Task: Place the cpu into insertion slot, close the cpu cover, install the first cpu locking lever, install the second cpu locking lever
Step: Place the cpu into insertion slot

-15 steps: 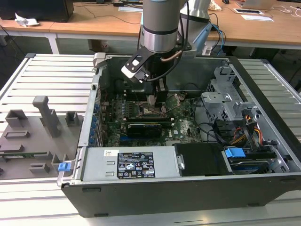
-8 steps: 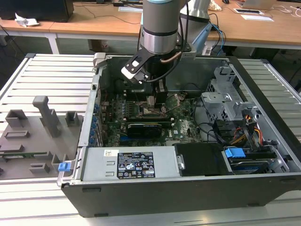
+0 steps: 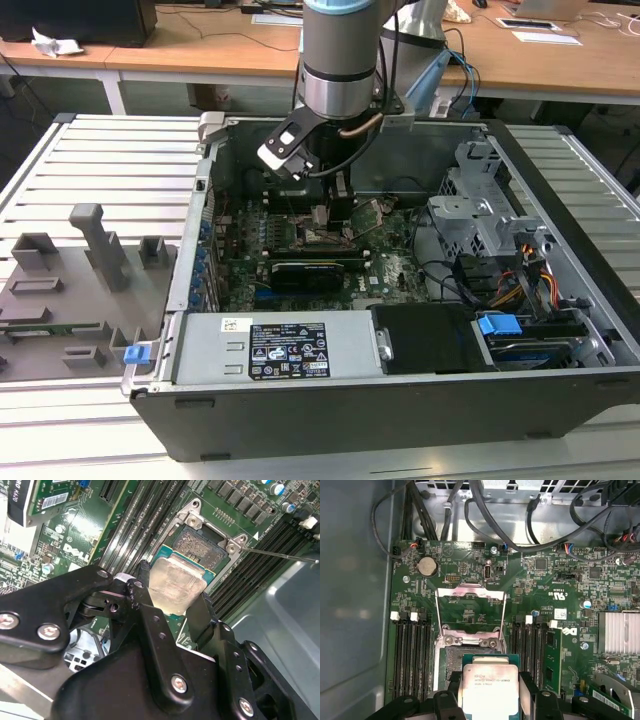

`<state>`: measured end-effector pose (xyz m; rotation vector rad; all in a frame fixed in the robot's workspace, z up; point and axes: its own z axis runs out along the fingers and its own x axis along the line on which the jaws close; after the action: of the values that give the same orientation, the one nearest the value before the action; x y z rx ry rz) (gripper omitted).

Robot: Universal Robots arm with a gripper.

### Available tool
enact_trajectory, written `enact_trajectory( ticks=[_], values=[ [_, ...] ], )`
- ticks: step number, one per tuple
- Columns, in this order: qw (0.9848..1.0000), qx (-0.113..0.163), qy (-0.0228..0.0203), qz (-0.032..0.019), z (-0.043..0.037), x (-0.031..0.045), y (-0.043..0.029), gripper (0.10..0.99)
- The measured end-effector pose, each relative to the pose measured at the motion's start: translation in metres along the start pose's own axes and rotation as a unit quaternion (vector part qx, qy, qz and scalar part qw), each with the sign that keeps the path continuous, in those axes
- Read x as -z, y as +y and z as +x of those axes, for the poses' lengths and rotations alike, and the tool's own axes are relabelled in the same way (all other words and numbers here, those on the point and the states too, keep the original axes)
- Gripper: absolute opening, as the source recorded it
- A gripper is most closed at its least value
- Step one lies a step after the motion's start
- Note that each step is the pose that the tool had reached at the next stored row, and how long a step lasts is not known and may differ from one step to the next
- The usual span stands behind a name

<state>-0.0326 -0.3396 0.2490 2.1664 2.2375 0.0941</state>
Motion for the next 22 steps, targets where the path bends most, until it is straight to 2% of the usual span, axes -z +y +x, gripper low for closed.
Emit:
enact_trajectory(
  ticks=[22],
  values=[
    [1.0, 0.0, 0.0, 0.0, 0.0015, -0.0042, -0.0002, 0.537]
  ],
)
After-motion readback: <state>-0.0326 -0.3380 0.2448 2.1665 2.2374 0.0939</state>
